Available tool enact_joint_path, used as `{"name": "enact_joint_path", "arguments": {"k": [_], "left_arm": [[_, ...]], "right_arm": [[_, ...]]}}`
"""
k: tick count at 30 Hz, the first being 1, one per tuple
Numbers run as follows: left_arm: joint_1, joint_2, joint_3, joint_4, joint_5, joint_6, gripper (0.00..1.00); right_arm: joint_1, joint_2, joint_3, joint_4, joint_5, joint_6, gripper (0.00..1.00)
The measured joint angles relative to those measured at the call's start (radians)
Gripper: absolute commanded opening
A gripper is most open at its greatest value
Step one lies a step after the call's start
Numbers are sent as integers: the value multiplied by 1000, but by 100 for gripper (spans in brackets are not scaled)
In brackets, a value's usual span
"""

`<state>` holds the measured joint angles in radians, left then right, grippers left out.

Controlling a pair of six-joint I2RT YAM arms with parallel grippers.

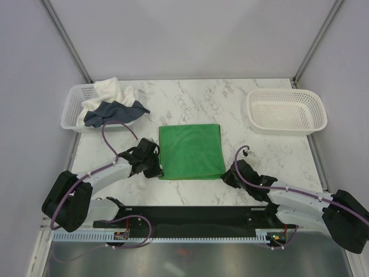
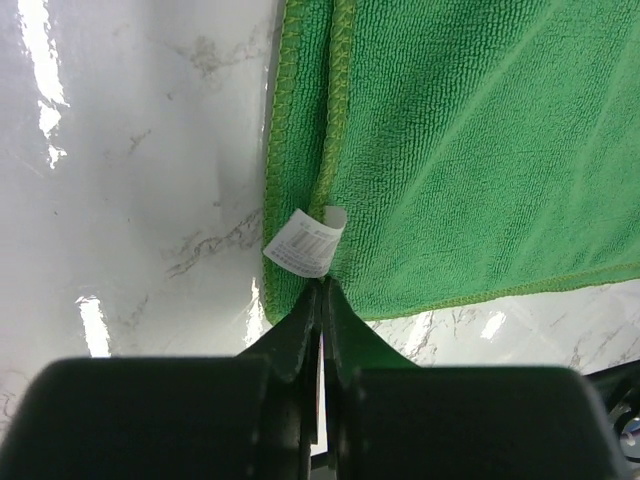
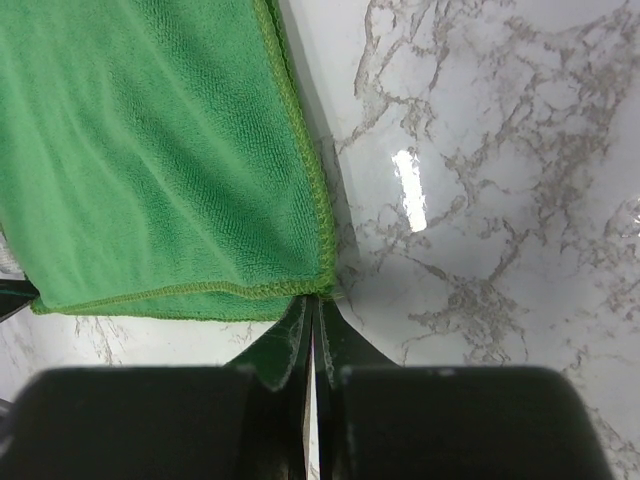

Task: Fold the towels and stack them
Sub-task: Fold the towel

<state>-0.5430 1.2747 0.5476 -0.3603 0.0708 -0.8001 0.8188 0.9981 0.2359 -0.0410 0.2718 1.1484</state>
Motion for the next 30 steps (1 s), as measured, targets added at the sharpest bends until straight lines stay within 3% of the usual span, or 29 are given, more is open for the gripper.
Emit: {"name": "enact_joint_path", "arguments": {"k": [24,30], "left_arm": [[-1,-47,25,-114,-73,1,2],[-1,-37,5,-104,-57,2,3]], "right_arm": [[4,0,8,-31,53,34,0],[4,-39,45,-159,66,17,2]]}}
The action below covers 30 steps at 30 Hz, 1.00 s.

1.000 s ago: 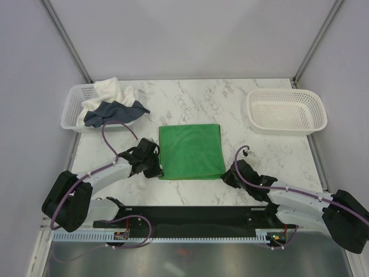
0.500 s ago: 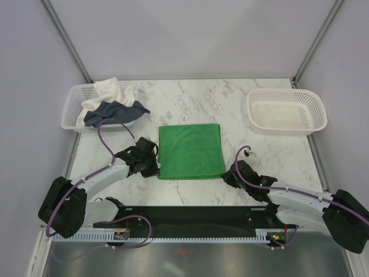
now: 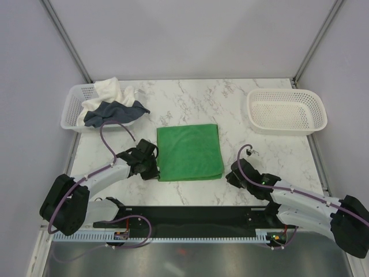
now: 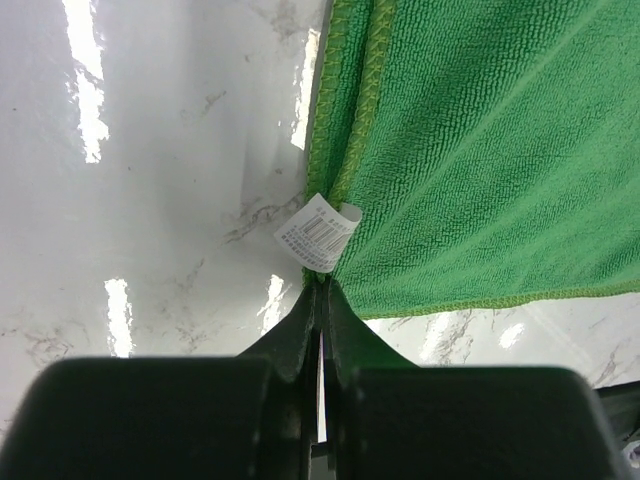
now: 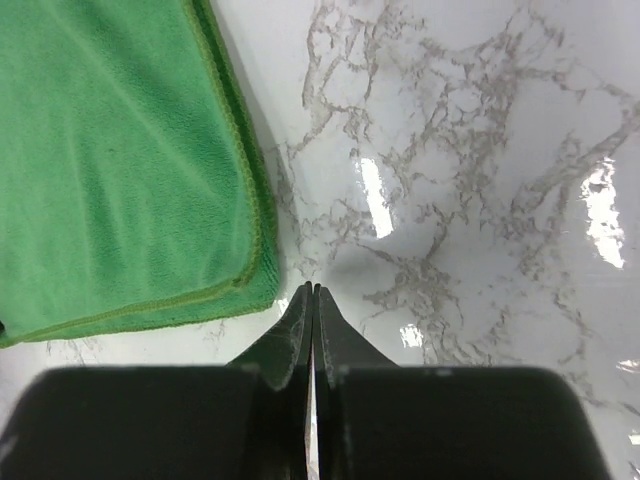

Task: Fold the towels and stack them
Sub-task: Fold the towel

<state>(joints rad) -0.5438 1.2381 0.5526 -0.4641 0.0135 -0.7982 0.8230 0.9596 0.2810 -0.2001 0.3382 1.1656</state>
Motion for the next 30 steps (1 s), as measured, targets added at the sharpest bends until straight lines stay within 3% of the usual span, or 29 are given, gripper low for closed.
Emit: {"name": "enact_joint_path", "arguments": {"k": [4,5,10,17,30], "left_arm": [[0,-3,0,0,23,7,2],[0,-4,0,0,27,7,2],[0,-4,0,2,42,8,2],[0,-1,0,2,42,14,2],[0,14,3,3,41,27,2]], "right_arm": [[0,-86,71,-141,7,-26,21],[0,-101,91,-163,9,-35,30],[0,-99,214,-221,16,-60,42],[0,59,238,-231,15,-45,43],[0,138,193,-140,14,-9,41]]}}
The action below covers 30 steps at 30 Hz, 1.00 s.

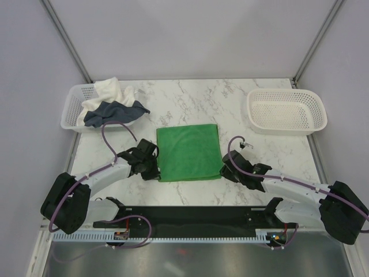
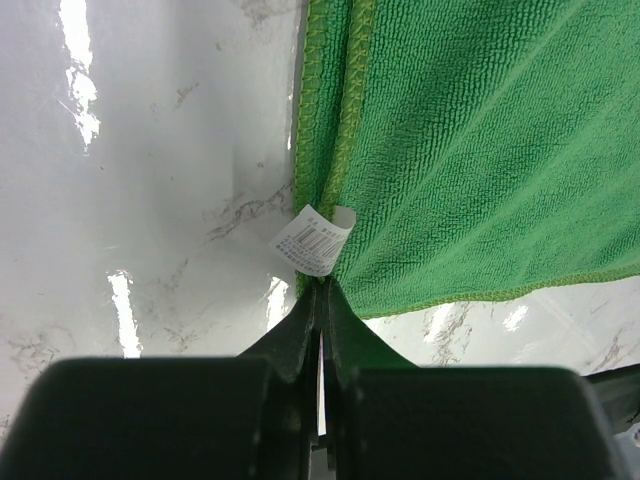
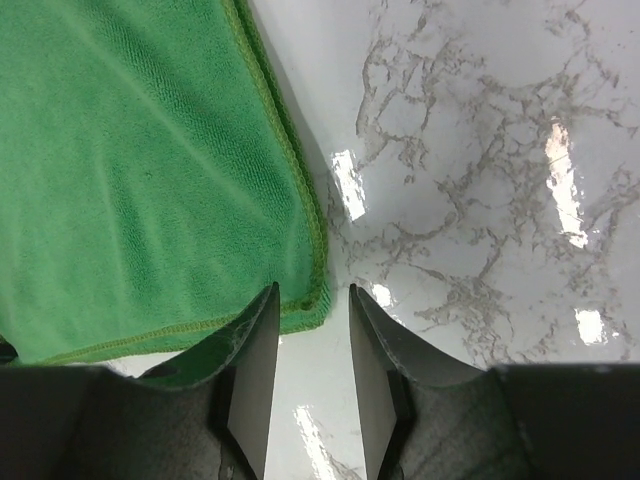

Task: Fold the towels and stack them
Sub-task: Fold the towel

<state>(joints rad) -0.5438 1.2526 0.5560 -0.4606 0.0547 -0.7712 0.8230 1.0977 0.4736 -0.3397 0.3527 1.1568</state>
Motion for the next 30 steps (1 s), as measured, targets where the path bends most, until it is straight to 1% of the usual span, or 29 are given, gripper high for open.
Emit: {"name": "enact_joint_path", "arguments": {"k": [5,6,7,9,10,11,15,21,30], "left_arm": [[0,5,2,-1,0,3,2],[0,5,2,0,0,3,2],[0,5,2,0,0,3,2],[0,5,2,0,0,3,2],[0,5,2,-1,0,3,2],[0,5,2,-1,0,3,2],[0,5,14,-18,-6,4,2],[0,-3,72,-73,-39,12,2],[0,-45,77,-119,-55,14,2]], "right_arm": [[0,36,-2,41,0,3,35],[0,40,-2,46,0,3,32],[0,45,-2,51,0,4,23],[0,48,-7,62,1,7,14],[0,48,-10,64,1,10,5],[0,48,-14,66,1,9,0],[0,34,-21,68,0,12,0],[0,-21,-20,69,-20,0,0],[0,-78,-21,69,-70,-2,0]]}}
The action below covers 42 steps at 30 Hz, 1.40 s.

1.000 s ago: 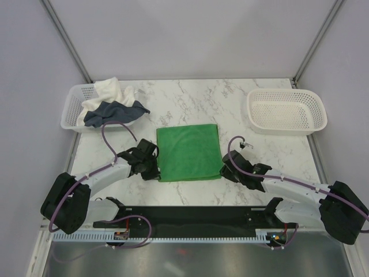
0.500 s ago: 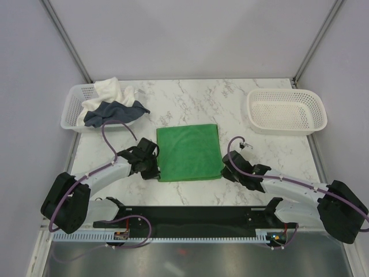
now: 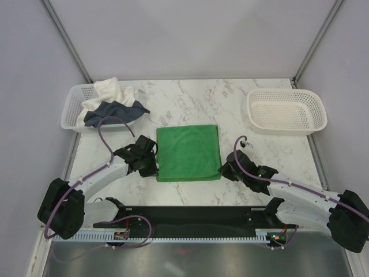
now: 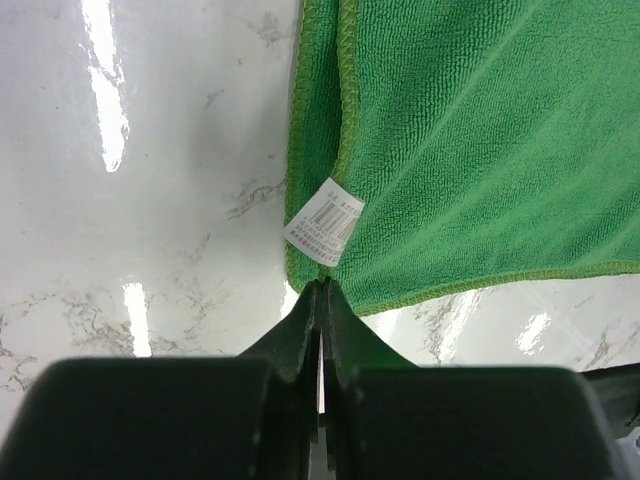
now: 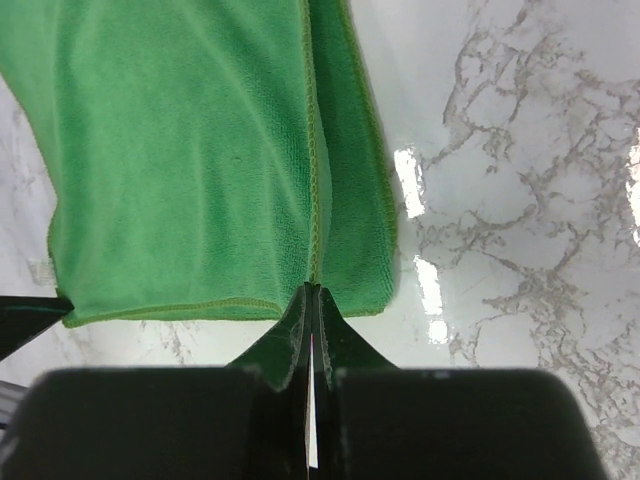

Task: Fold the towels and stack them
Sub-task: Fold the towel

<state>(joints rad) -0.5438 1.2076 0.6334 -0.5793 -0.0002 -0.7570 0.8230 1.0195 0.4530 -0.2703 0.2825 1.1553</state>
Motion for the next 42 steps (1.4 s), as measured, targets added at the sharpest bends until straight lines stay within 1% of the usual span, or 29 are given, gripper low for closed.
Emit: {"name": "enact_joint_path", "arguments": {"k": [7,14,18,19,20,21,22,23,24,27,29,32,34,35,38,39,42], "left_arm": [[0,-21,-6,-9,-1,0,2],[-4,21,-68,3,2,-1,2],[-7,24,-68,8,1,-1,2],[-8,24,-68,8,0,-1,4],[-9,24,-68,8,0,-1,9],[-9,24,-68,8,0,-1,16],[-10,24,-68,8,-1,-1,27],[-10,24,-68,8,0,-2,31],[-11,24,-64,6,1,-8,39],[-15,19,-39,-33,-11,-8,49],[-14,10,8,-86,-51,-5,54],[-1,11,135,-133,-111,35,55],[20,29,240,-125,-144,85,55],[32,44,290,-115,-158,108,55],[64,132,439,-76,-167,182,53],[72,172,478,-56,-164,204,50],[85,315,570,-17,-148,261,46]], "right_arm": [[0,-76,-18,18,-13,1,0],[7,-72,-190,87,-62,37,0],[10,-72,-200,115,-66,47,0],[11,-69,-200,121,-68,49,3],[11,-64,-200,128,-69,50,8],[11,-59,-200,132,-70,50,19],[11,-53,-200,136,-75,53,25],[11,-53,-199,142,-79,51,31],[11,-54,-193,135,-82,45,40],[11,-82,-149,60,-77,14,53],[11,-114,-89,-11,-55,-19,59],[5,-129,27,-75,-16,-94,59],[-12,-82,134,-95,11,-178,57],[-24,-47,190,-95,24,-222,51],[-79,111,348,-82,50,-348,40],[-103,168,389,-63,48,-389,39],[-189,317,460,-7,3,-480,39]]}}
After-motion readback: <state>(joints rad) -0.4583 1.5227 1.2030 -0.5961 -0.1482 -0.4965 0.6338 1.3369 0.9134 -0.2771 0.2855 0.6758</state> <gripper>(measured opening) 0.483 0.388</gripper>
